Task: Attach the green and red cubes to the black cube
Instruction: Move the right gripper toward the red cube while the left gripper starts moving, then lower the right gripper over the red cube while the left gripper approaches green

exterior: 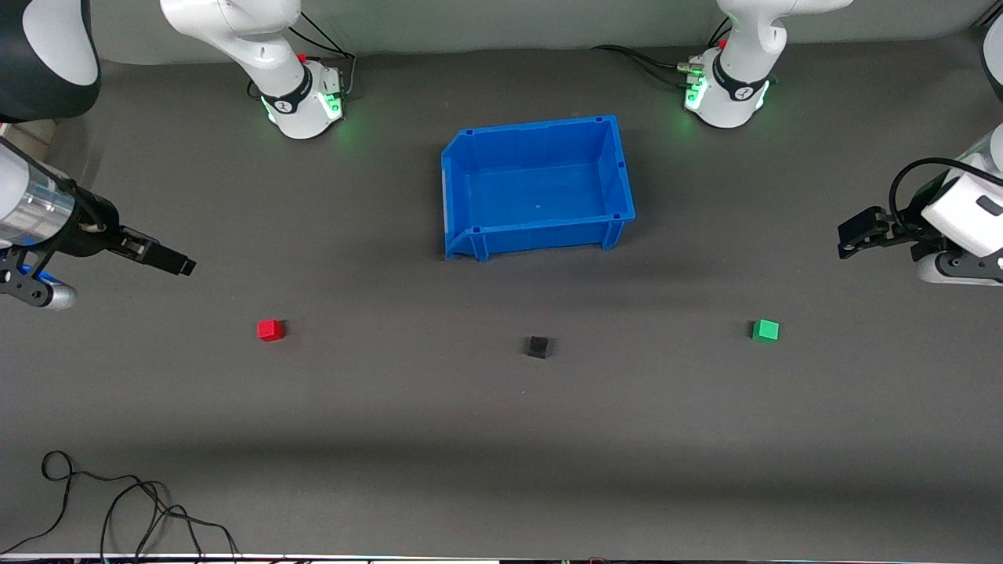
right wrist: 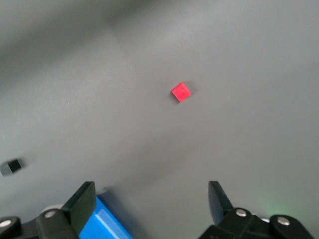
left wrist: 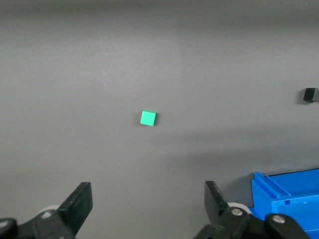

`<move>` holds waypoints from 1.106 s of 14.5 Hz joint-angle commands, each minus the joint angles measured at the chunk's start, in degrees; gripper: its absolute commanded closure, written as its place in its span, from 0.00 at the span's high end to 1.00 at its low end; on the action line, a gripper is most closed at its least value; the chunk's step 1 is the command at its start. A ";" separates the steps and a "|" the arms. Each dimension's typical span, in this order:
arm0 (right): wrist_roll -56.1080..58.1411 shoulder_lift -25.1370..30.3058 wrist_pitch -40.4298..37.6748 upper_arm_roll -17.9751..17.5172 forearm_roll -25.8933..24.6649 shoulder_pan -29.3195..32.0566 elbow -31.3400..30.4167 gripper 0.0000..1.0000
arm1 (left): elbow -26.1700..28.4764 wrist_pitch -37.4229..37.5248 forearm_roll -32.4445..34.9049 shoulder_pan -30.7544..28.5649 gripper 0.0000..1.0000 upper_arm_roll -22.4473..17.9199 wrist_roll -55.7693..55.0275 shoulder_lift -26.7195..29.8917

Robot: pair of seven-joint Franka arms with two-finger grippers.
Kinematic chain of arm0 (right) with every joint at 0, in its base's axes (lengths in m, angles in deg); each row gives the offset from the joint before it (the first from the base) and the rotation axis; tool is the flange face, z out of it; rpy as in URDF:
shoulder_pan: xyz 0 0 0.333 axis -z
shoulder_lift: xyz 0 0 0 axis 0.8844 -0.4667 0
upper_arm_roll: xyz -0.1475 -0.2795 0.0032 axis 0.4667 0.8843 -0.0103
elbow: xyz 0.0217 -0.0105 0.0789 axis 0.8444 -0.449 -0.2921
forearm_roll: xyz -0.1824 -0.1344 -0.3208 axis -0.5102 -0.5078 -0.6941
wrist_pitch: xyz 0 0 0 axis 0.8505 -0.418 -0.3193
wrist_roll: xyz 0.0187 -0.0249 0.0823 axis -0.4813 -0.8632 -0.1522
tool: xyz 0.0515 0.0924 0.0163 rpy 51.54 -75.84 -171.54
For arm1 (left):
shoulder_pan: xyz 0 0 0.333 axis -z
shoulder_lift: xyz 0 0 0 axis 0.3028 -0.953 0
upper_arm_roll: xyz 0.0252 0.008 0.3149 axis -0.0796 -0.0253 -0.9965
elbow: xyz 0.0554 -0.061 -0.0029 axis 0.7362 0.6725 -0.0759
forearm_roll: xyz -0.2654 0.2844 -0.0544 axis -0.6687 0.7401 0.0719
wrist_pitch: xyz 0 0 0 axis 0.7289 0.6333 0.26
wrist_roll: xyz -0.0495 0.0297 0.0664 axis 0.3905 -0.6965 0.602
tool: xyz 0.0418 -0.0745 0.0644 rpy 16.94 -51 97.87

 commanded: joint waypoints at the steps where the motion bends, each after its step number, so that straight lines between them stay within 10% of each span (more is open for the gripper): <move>1: -4.05 -1.50 0.19 0.16 0.93 0.78 -0.07 1.00 | 0.11 0.48 -0.51 0.04 1.00 -0.05 -0.53 0.56; 16: -49.30 -8.79 14.40 1.30 0.57 3.33 -8.05 1.00 | 0.73 1.36 -4.90 -0.57 1.00 -0.32 -65.97 -1.82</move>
